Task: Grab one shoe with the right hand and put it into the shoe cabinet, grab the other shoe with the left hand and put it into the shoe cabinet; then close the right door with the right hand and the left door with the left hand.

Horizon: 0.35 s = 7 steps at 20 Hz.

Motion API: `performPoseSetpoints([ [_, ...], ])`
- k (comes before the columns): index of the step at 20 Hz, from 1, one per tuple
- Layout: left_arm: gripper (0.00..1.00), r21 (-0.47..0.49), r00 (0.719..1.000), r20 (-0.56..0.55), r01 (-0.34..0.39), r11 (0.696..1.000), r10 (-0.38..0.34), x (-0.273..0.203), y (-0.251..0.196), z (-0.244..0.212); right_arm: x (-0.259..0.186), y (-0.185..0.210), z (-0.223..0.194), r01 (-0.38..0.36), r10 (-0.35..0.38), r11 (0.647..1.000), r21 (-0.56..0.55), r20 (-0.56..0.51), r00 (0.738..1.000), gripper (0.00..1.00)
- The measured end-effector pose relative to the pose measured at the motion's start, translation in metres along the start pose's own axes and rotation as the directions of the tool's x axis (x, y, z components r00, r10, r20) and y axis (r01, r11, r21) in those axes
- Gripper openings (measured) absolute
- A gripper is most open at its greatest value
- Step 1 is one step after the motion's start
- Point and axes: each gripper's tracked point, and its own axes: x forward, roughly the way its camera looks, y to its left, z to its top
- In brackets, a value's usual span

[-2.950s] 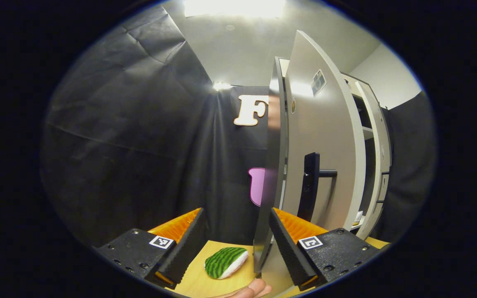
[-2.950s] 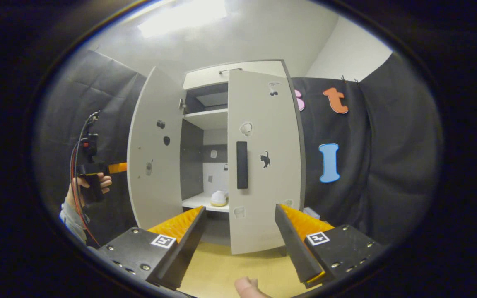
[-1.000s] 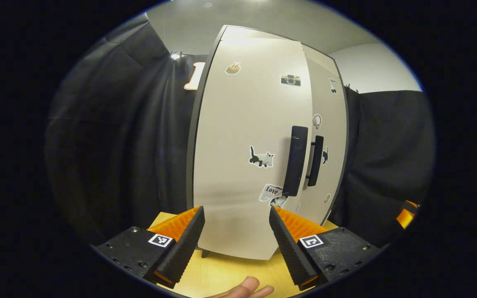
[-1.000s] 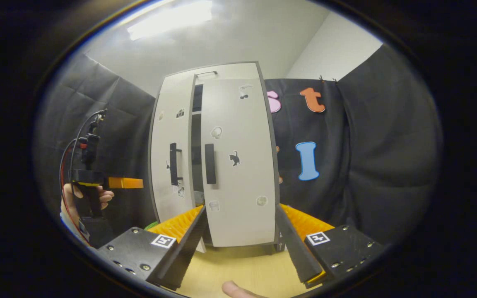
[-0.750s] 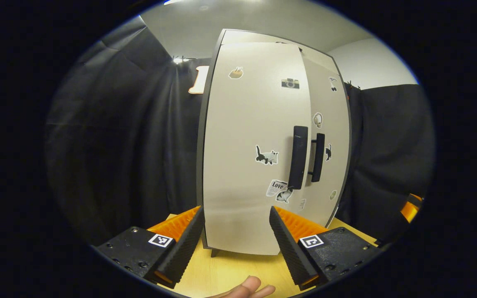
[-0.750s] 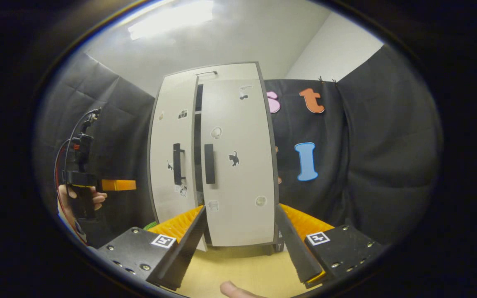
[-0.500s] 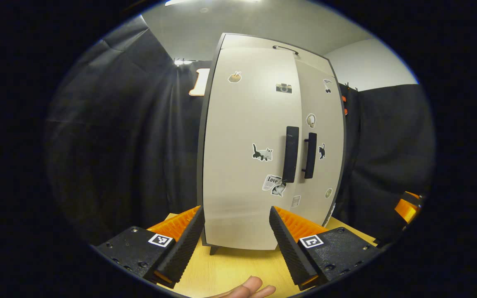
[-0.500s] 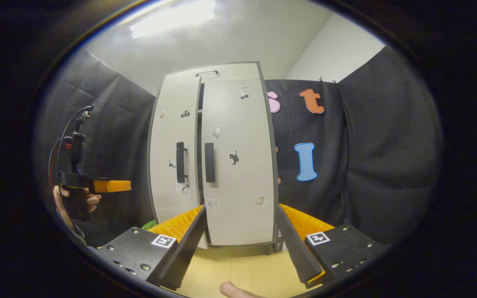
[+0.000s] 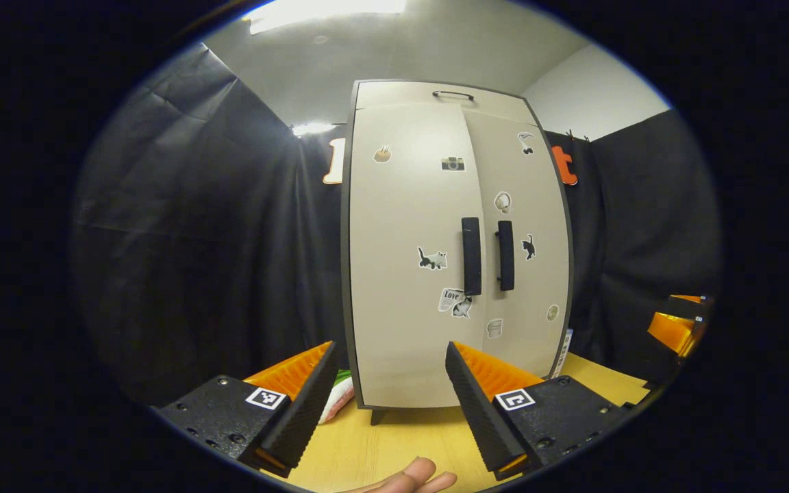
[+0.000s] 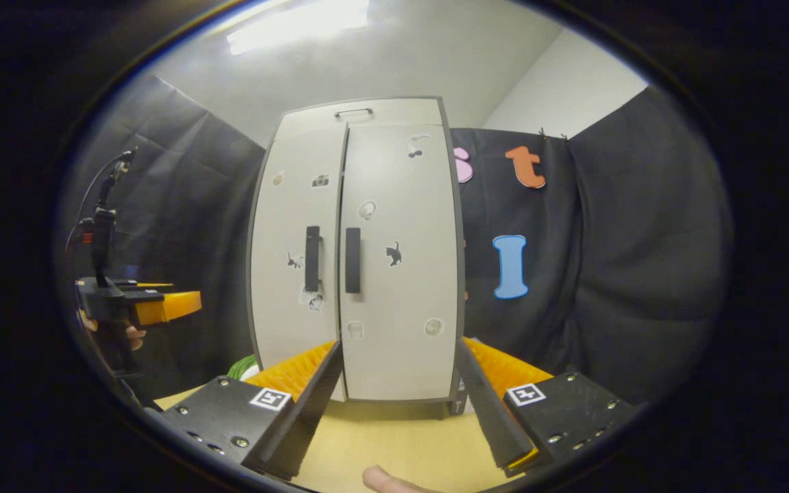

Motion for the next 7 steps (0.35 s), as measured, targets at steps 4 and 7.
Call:
performPoseSetpoints([
  [4, 0.95, -0.005, 1.0, -0.005, 0.018, 1.0, -0.018, -0.015, -0.014, -0.009, 0.003, 0.005, -0.014, -0.011, 0.01, 1.0, -0.029, -0.029, 1.0, 0.98],
  [7, 0.95, -0.015, 1.0, -0.017, 0.018, 1.0, -0.018, -0.027, -0.022, -0.015, 0.006, 0.008, -0.017, -0.023, 0.022, 1.0, -0.021, -0.04, 0.999, 0.99],
])
